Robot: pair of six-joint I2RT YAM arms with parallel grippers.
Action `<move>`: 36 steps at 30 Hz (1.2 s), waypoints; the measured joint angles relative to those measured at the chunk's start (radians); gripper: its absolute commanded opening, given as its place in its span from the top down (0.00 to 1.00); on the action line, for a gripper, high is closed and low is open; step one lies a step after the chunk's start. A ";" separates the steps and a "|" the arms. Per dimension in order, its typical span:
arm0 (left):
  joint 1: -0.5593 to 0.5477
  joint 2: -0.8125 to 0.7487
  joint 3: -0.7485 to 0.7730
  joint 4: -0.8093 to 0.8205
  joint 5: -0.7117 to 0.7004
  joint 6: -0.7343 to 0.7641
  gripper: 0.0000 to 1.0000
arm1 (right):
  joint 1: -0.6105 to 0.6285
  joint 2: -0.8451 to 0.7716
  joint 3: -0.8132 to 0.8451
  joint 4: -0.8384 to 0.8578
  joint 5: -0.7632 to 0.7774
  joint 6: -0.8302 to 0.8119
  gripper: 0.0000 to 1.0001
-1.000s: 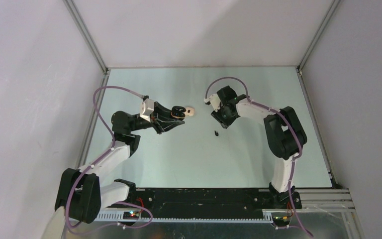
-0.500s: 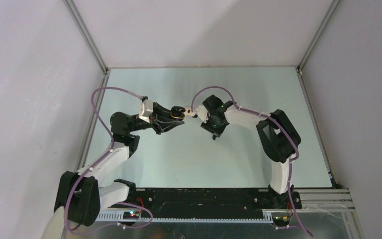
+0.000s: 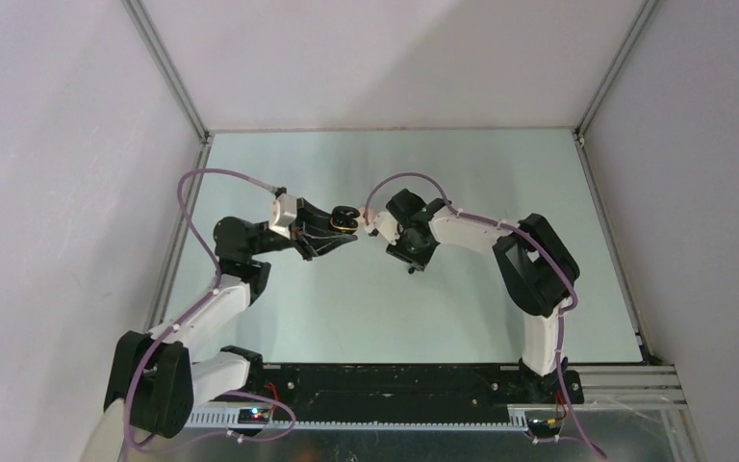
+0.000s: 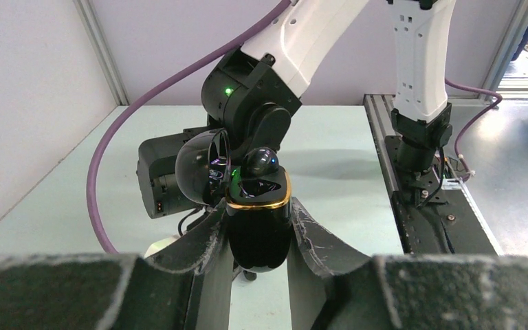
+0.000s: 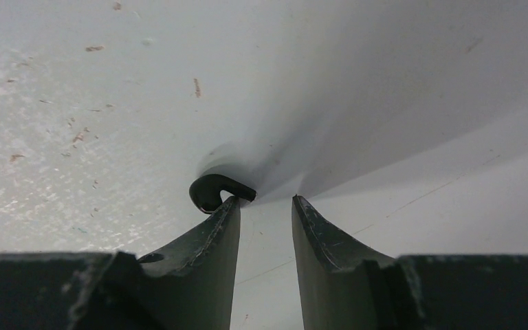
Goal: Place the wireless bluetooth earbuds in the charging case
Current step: Pick up the earbud from the center of the board.
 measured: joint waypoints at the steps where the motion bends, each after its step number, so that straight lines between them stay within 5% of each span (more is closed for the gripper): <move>1: 0.000 0.000 0.000 0.000 0.000 0.002 0.89 | 0.005 0.000 0.000 0.000 0.000 0.000 0.62; 14: -0.001 -0.001 0.000 -0.028 0.000 0.017 0.89 | -0.013 -0.138 -0.015 -0.035 -0.021 -0.166 0.59; 21: -0.001 -0.002 0.000 -0.042 0.000 0.021 0.89 | -0.012 -0.330 -0.146 -0.002 -0.142 -0.497 0.56; 27: -0.001 -0.004 0.000 -0.062 0.000 0.040 0.89 | 0.011 -0.332 -0.224 -0.007 -0.261 -0.809 0.57; 36: -0.001 -0.014 0.000 -0.074 0.000 0.044 0.89 | 0.079 -0.267 -0.235 0.079 -0.260 -0.965 0.58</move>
